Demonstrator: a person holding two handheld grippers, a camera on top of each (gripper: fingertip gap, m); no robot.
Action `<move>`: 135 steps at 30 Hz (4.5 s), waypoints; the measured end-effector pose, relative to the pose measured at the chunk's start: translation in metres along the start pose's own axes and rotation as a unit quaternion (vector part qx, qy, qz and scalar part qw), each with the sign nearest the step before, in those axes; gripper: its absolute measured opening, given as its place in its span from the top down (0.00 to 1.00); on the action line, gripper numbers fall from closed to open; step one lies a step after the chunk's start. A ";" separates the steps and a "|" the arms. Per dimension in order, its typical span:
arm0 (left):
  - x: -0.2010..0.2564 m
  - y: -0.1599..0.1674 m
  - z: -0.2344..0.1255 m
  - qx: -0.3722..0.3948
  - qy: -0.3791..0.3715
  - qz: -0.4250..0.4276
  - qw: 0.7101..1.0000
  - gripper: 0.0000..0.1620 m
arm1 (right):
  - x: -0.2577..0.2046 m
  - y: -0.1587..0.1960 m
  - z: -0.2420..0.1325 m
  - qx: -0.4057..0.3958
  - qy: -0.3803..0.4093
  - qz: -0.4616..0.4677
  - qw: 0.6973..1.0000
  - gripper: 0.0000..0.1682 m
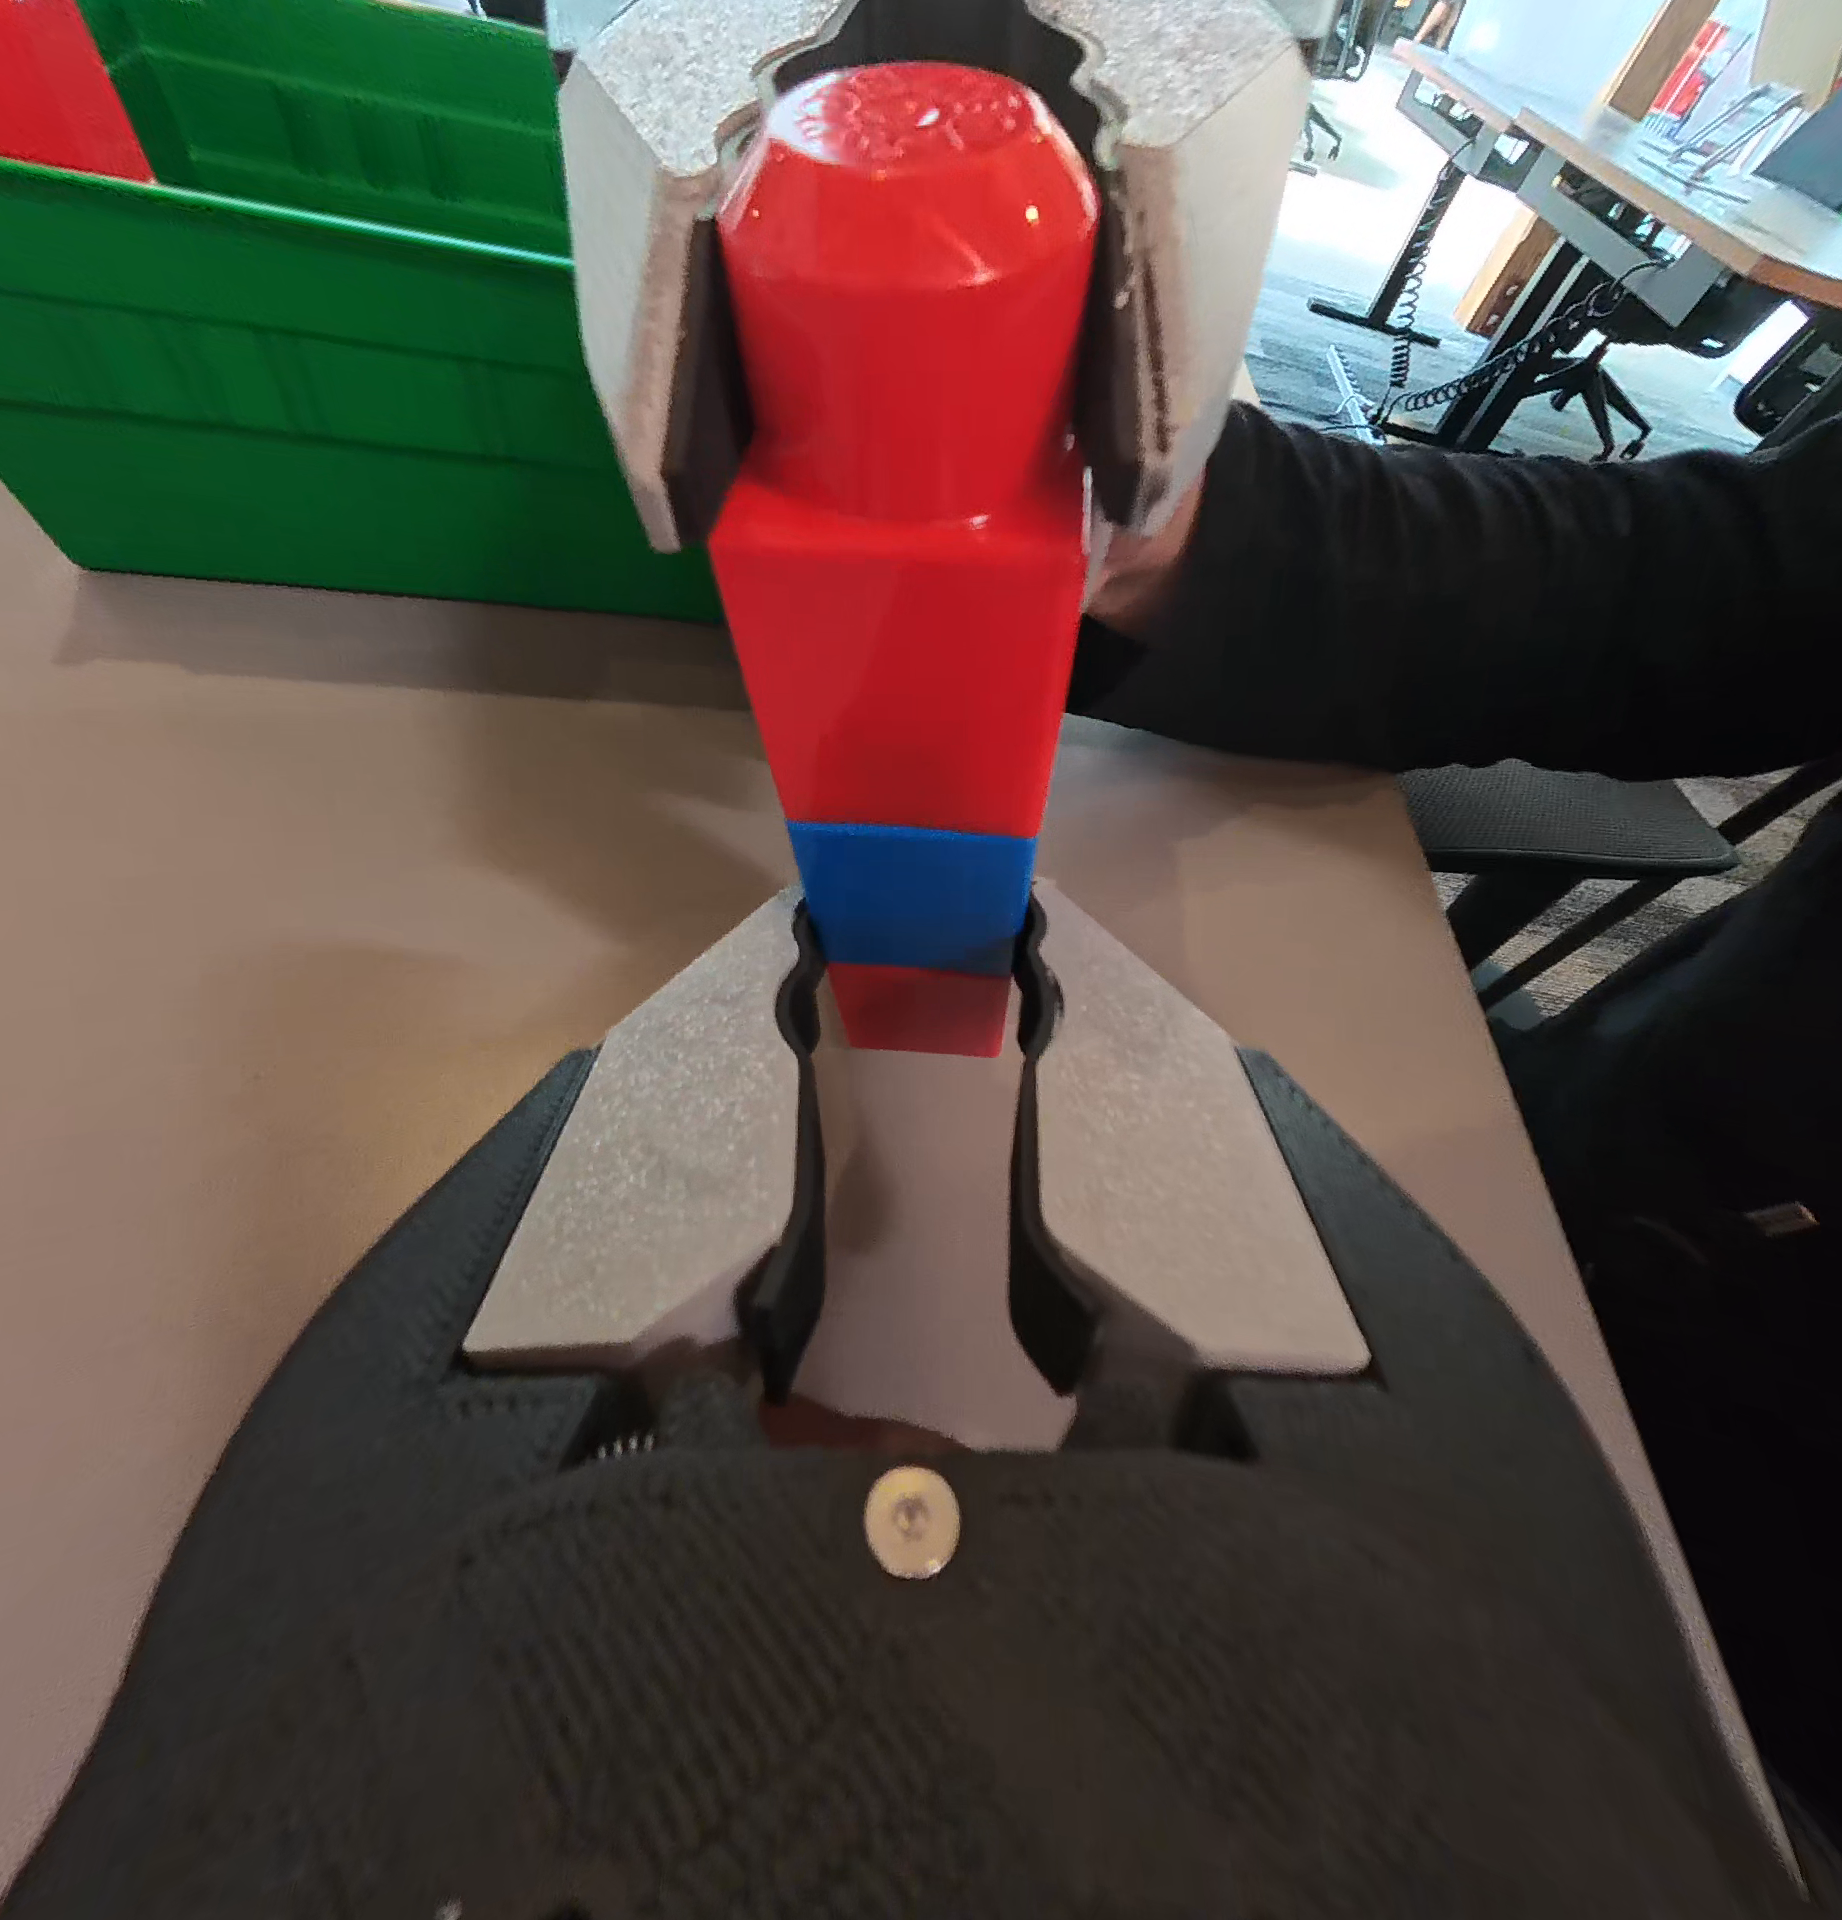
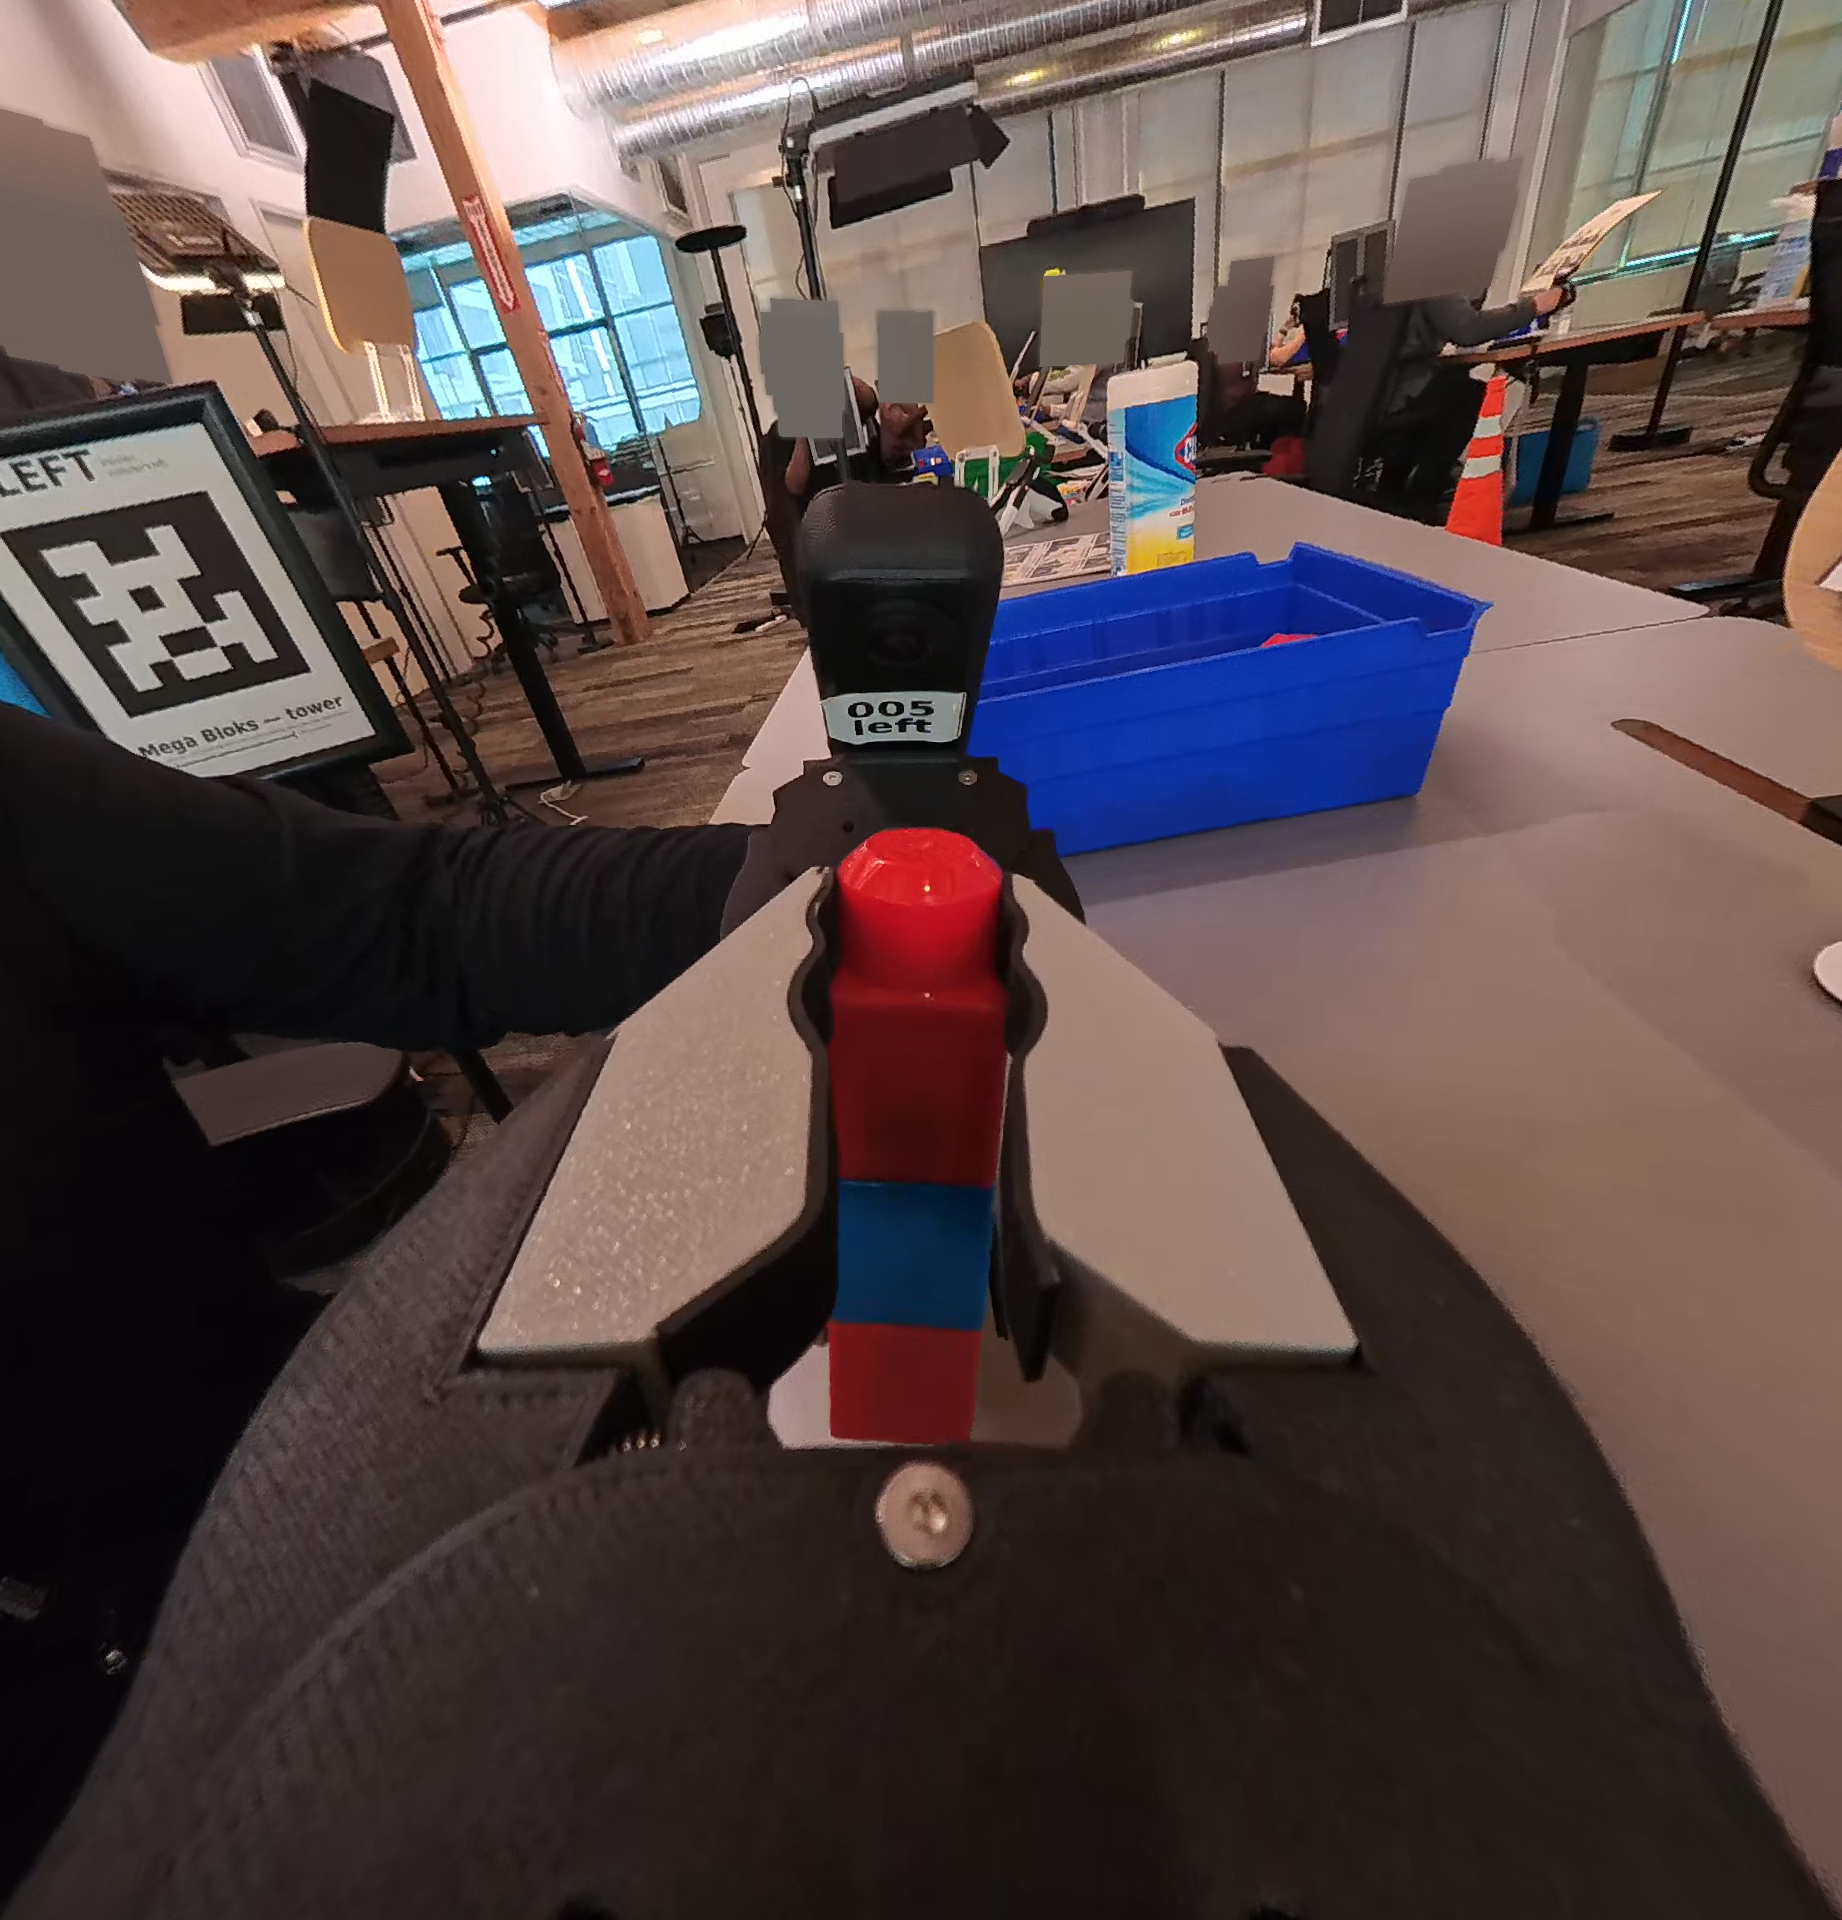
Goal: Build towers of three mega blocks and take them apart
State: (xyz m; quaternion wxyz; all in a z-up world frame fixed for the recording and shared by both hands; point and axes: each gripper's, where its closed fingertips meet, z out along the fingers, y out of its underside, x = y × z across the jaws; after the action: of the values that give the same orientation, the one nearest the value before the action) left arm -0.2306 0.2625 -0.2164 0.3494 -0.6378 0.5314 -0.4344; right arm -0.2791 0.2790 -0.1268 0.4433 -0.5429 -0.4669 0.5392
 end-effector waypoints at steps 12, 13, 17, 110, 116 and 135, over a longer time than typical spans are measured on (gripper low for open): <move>-0.017 0.006 -0.008 0.006 -0.022 -0.019 1.000 0.79 | 0.026 0.008 0.001 0.003 0.058 0.026 0.998 0.63; -0.016 0.005 -0.009 0.009 -0.021 -0.019 1.000 0.79 | 0.031 0.009 0.001 0.002 0.072 0.026 0.997 0.58; -0.017 0.003 -0.011 0.015 -0.024 -0.023 0.999 0.79 | 0.022 0.021 0.006 -0.029 0.042 0.021 0.998 0.74; -0.016 0.013 -0.145 0.059 -0.286 -0.119 0.949 0.64 | 0.092 0.090 -0.004 -0.187 0.377 -0.075 0.904 0.60; -0.053 0.006 -0.313 0.030 -0.481 -0.146 0.864 0.63 | 0.089 0.088 0.000 -0.176 0.366 -0.064 0.912 0.61; -0.147 0.187 -0.399 -0.339 -0.530 -0.307 0.714 0.54 | 0.094 0.094 -0.002 -0.173 0.359 -0.031 0.917 0.62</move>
State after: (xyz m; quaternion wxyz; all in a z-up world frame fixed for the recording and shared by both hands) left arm -0.6782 0.3772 -0.2615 0.1816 -0.9673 0.1455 0.1006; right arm -0.2756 0.3553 -0.2353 0.4968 -0.7532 -0.3794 0.2046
